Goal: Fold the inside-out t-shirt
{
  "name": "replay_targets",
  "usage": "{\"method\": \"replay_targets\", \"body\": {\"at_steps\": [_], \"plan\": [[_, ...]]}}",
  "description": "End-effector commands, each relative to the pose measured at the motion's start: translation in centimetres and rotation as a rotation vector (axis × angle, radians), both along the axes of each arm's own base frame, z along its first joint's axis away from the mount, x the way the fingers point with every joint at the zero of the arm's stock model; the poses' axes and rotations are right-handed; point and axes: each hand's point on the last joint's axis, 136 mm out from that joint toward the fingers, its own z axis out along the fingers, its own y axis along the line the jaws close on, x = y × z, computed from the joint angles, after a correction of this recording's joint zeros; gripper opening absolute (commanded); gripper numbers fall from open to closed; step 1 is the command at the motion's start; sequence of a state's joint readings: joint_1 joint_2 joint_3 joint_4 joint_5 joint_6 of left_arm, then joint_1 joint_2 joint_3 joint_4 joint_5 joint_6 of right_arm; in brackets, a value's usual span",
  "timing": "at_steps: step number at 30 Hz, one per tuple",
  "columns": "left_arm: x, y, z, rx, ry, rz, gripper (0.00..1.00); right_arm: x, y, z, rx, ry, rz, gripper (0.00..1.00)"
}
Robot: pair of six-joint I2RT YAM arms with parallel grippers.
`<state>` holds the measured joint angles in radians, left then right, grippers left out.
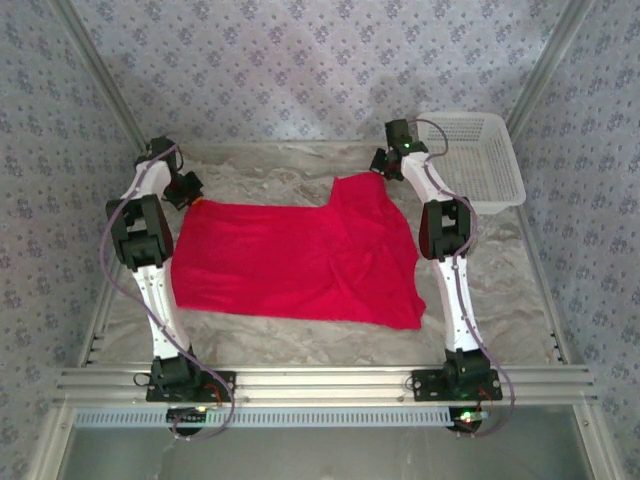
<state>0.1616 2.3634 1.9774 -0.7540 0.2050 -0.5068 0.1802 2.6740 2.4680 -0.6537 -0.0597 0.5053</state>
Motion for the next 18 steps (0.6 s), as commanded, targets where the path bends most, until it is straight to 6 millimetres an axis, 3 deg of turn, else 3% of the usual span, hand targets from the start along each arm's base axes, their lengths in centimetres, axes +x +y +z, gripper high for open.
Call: {"method": "replay_targets", "body": {"at_steps": [1, 10, 18], "plan": [[0.7, -0.4, 5.5, -0.015, -0.094, 0.001, 0.00, 0.7, 1.1, 8.1, 0.053, -0.134, 0.036, 0.00], [0.4, -0.8, 9.7, -0.022, -0.163, 0.001, 0.00, -1.3, 1.5, 14.3, 0.074, -0.198, 0.096, 0.00], [-2.7, -1.0, 10.9, -0.011, -0.173, 0.013, 0.00, -6.4, 2.3, 16.8, 0.076, -0.189, 0.164, 0.00]]}}
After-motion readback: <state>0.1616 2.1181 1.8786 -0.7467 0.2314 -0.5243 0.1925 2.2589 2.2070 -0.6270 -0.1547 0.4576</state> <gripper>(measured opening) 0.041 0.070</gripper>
